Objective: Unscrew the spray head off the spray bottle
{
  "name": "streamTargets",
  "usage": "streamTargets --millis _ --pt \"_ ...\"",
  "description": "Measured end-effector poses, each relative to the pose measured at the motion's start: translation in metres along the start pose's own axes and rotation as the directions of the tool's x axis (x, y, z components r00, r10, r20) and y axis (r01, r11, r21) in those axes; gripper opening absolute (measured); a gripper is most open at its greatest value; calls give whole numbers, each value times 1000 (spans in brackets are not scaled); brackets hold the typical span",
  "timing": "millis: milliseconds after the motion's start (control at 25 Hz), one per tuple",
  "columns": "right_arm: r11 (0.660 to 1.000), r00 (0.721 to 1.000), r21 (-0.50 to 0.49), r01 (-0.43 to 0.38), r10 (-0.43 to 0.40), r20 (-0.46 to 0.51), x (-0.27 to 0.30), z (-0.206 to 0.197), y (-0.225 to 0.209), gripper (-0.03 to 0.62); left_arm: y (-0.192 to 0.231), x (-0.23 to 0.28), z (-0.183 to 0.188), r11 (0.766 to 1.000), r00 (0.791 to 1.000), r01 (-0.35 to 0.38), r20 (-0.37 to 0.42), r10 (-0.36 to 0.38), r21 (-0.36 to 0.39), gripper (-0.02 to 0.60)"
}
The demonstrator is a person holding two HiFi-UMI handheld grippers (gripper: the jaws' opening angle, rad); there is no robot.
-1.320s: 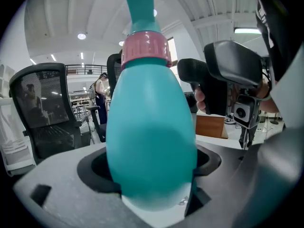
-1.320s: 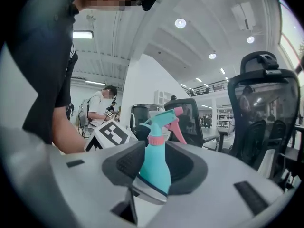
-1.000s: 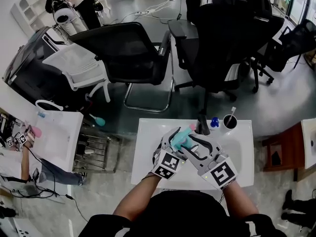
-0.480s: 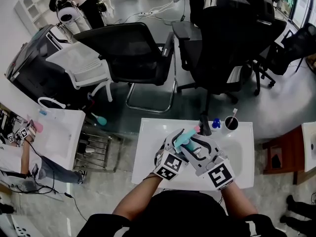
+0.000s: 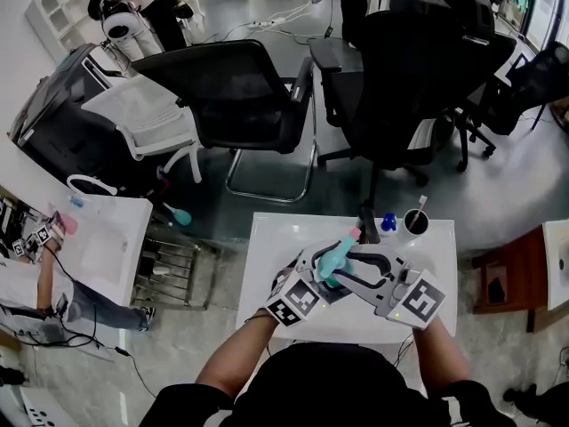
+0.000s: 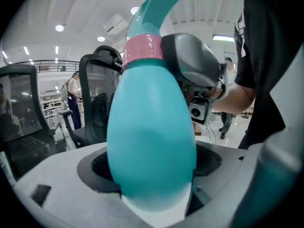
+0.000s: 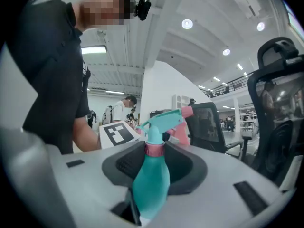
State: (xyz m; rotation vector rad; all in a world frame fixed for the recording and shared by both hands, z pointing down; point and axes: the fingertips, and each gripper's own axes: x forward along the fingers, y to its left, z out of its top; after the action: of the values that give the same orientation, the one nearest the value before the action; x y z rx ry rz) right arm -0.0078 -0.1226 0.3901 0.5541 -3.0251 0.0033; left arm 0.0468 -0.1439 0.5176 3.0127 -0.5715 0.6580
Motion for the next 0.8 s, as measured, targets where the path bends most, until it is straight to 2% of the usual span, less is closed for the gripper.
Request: streamTargets --millis 120,240,560,680,800 --pt "993 993 -2 -119 119 18 -6 4 8 137 -13 -3 6 995 997 81 3 -81 53 434" --pt "978 978 1 -207 207 26 -11 5 13 137 -20 -6 8 987 992 125 -2 -126 100 434" --pt "951 947 24 -308 303 109 -22 17 19 135 -35 -14 23 975 979 192 47 -198 113 434" --pt "955 951 14 -298 295 98 -21 14 18 135 -33 -12 18 978 983 182 17 -184 101 434" --pt "984 981 -11 -177 177 80 -14 9 7 140 -17 -8 7 993 994 104 -23 -103 49 434"
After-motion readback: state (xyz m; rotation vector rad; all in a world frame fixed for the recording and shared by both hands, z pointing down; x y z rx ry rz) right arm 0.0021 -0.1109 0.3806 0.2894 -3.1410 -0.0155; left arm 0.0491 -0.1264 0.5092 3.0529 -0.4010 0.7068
